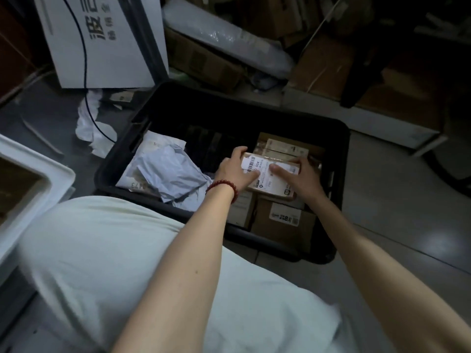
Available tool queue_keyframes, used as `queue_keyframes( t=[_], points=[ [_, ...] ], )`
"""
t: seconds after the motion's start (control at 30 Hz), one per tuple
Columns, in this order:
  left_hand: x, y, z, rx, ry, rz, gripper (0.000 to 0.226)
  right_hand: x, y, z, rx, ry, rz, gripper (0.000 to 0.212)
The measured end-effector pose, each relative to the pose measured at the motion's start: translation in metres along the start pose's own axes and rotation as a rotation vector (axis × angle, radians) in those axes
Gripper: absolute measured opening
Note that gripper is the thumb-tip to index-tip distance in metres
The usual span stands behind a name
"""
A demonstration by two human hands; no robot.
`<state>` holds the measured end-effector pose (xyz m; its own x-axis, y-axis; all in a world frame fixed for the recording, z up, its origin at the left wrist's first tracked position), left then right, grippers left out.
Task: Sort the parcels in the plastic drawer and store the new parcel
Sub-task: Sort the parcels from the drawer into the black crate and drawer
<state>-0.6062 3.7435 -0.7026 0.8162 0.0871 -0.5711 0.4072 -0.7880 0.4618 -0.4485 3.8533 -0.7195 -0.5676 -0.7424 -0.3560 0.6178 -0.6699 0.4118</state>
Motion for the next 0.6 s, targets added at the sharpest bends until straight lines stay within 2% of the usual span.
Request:
queue_keyframes(
  t=[0.23,0.37,0.6],
  points=[
    [0.054,-0.022,-0.018,0.02,0.047,0.168,0.078,-0.03,-0.01,-0.014,0.057,0.156,-0.155,0.057],
    [0.07,-0.025,-0.015,0.004,0.059,0.183,0.075,-0.028,-0.012,-0.019,0.096,0.27,-0.144,0.055],
    [0.089,-0.028,-0.016,-0.005,-0.099,0.218,0.078,-0.027,-0.016,-0.035,0.135,0.381,-0.153,0.051]
  ],
)
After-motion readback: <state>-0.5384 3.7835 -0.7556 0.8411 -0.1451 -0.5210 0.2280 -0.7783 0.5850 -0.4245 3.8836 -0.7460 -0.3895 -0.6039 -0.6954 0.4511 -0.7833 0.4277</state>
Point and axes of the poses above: each hand's wrist, its own y-axis away from the middle knuckle, its own x-axis out of the palm, z = x × y, the point moved 8 cm from there along -y, towards the middle knuckle, and after that the axes turned 12 degrees about z, right-handed, at the moved point
